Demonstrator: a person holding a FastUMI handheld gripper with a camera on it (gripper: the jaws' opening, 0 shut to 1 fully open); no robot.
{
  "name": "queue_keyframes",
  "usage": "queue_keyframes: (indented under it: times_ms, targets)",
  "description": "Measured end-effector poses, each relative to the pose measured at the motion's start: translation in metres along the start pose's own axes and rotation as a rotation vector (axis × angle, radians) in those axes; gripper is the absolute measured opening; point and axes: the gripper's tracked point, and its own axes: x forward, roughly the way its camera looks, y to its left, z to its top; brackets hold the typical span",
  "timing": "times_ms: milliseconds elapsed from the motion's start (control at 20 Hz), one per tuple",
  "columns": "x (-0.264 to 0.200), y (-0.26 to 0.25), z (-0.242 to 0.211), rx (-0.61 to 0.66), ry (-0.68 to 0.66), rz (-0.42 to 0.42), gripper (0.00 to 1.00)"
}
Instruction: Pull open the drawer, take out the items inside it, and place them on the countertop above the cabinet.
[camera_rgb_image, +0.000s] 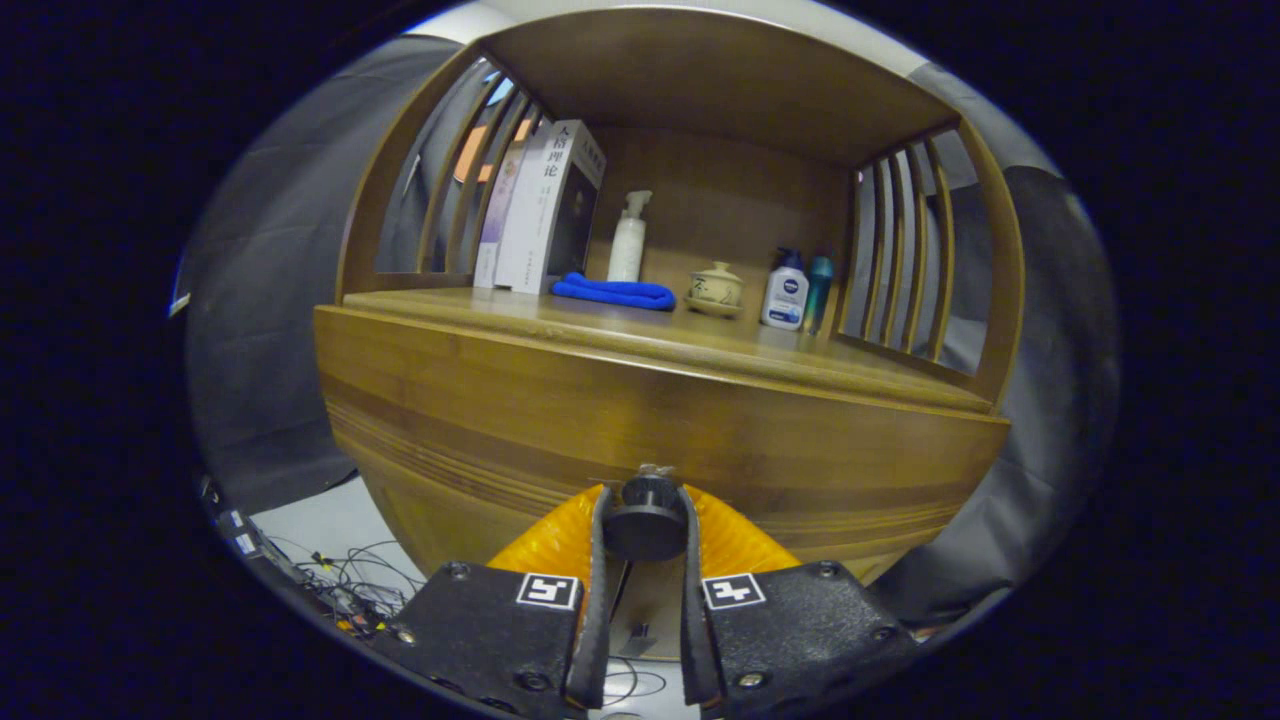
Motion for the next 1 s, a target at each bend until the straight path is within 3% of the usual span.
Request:
queue_keyframes:
  times_ms: [450, 1000]
  targets:
    - [-0.088, 0.009, -0.024, 0.072, -0.020, 0.019, 0.32]
    - [-0.128, 0.016, -0.043, 0.108, -0.028, 0.047, 0.31]
